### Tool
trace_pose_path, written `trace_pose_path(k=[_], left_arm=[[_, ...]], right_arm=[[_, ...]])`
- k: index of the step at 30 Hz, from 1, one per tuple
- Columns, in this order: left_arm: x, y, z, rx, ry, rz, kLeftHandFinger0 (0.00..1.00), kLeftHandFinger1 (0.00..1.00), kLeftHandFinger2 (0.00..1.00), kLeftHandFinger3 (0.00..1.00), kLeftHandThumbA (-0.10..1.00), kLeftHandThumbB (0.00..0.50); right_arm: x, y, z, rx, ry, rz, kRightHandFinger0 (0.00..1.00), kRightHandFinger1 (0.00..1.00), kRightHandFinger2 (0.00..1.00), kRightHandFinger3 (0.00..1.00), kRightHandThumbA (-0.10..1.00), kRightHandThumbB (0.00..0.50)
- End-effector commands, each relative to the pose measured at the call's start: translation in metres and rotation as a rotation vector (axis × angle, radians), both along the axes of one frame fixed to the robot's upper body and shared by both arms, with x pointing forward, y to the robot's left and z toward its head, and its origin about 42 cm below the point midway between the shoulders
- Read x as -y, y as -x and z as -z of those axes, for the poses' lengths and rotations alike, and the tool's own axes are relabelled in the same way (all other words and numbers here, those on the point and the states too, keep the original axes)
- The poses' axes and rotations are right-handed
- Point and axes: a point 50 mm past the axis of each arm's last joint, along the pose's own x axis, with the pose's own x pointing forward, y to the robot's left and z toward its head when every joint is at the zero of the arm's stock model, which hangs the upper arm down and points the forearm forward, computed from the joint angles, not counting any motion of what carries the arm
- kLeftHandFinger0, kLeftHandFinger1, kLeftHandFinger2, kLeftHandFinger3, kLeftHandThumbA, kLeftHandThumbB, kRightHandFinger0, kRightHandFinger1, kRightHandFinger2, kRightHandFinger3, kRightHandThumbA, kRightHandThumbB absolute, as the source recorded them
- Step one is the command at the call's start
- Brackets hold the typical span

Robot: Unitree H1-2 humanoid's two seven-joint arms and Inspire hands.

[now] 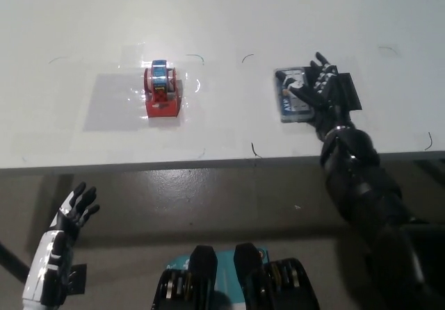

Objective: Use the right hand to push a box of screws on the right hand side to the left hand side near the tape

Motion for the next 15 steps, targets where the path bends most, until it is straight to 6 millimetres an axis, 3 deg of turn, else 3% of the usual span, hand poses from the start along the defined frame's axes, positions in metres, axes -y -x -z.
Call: trace_pose_path(k=[1, 11, 15], left_arm=[[-0.004, -0.001, -0.018, 0.079, -0.023, 0.021, 1.00, 1.00, 1.00, 1.00, 1.00, 0.137], [-0.004, -0.002, -0.022, 0.092, -0.033, 0.031, 1.00, 1.00, 1.00, 1.00, 1.00, 0.112], [-0.004, -0.002, -0.022, 0.097, -0.040, 0.033, 1.00, 1.00, 1.00, 1.00, 1.00, 0.090]], right_arm=[[-0.039, 0.002, -0.009, 0.016, -0.059, -0.064, 1.00, 1.00, 1.00, 1.00, 1.00, 0.205], [-0.065, 0.006, -0.013, 0.020, -0.064, -0.096, 1.00, 1.00, 1.00, 1.00, 1.00, 0.174], [-0.074, 0.008, -0.015, 0.013, -0.069, -0.104, 1.00, 1.00, 1.00, 1.00, 1.00, 0.187]])
